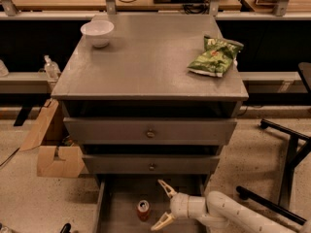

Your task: Pick coke can from bottom drawer and place on counter

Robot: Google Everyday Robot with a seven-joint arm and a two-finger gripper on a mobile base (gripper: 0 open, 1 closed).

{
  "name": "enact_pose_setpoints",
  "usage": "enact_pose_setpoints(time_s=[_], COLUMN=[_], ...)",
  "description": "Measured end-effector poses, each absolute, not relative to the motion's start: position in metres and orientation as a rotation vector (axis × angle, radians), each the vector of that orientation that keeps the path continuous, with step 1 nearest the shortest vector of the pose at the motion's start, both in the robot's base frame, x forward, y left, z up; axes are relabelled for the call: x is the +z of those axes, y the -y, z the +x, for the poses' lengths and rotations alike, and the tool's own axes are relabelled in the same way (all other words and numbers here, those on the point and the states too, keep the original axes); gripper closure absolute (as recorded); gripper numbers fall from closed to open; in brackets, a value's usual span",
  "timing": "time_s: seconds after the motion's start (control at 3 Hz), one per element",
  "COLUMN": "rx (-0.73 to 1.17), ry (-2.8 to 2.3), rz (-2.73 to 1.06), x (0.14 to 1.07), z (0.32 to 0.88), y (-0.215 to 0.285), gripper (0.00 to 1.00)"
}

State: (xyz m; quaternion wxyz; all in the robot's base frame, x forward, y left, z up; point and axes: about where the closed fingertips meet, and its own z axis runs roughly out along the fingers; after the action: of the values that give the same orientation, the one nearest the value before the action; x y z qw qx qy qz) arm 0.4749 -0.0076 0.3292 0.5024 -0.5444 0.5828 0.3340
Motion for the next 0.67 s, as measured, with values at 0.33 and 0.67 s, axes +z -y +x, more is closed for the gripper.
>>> enact_pose_setpoints(time_s=[0.33, 0.67], rx=[0.822, 0.828], ry=[-1.367, -1.346], rz=[-1.338, -1.367], x=[0.271, 0.240], z=[0.486, 0.494], y=[-0.028, -0.052], gripper=[0.00, 0.00])
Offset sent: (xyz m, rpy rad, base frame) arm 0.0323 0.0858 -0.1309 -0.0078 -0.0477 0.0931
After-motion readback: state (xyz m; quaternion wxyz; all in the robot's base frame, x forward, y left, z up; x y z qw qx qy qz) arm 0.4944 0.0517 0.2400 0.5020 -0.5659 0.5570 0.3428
